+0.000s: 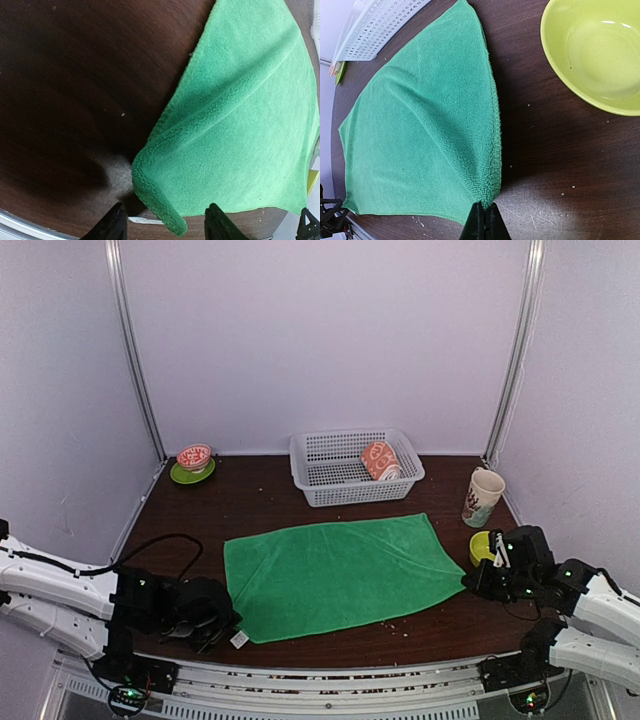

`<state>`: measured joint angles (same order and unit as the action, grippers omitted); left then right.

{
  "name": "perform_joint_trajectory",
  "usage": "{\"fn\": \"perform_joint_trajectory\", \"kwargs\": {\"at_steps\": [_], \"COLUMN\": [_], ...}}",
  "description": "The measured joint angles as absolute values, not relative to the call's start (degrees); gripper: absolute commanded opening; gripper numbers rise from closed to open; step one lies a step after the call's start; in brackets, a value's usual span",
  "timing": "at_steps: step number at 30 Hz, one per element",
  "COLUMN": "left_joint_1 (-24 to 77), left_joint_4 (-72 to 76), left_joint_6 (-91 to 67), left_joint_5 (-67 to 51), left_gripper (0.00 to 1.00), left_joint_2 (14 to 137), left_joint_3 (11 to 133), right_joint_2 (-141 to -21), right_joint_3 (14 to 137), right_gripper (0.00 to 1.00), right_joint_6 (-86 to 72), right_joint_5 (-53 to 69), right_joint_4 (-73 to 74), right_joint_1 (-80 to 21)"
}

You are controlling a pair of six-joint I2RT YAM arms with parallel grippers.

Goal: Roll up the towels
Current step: Flatten out the towel at the center of the board.

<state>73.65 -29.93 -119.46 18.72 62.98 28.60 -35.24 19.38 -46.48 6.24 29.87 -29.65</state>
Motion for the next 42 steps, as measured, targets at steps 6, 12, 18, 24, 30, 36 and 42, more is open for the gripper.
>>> {"fn": "perform_joint_trajectory", "kwargs": {"at_steps": [6,12,18,24,30,36,42], "left_joint_1": [73.54,73.43,69.87,62.50,57.67,56.66,53.76], "left_joint_4": [-29.17,-31.29,-37.32,-41.76,-41.34,-40.49,-38.94], "left_joint_6": [-119.70,-119.52,-116.14,-100.14,-82.39,-69.65,-62.72], "left_joint_5": [18.15,19.22,23.64,32.21,38.68,40.23,39.62], "left_gripper": [0.08,0.00,0.00,0.00,0.00,0.00,0.00], "left_joint_2": [63.40,61.28,53.28,46.35,48.14,51.62,53.95], "left_joint_3": [28.58,28.56,29.45,41.87,57.95,69.19,72.34], "right_joint_2": [-35.14,-34.17,-34.37,-37.54,-42.35,-44.36,-45.98], "right_joint_3": [19.38,20.29,26.41,39.86,53.12,62.37,65.17], "right_gripper": [0.00,0.00,0.00,0.00,0.00,0.00,0.00], "right_joint_6": [-46.48,-46.50,-46.54,-45.12,-43.46,-43.22,-43.22], "right_joint_5": [6.24,6.22,5.96,3.66,1.74,1.45,1.26], "right_joint_4": [30.02,31.29,33.41,35.42,36.58,38.57,39.48], "right_joint_1": [-29.65,-29.65,-29.65,-29.65,-29.65,-29.67,-29.67]}}
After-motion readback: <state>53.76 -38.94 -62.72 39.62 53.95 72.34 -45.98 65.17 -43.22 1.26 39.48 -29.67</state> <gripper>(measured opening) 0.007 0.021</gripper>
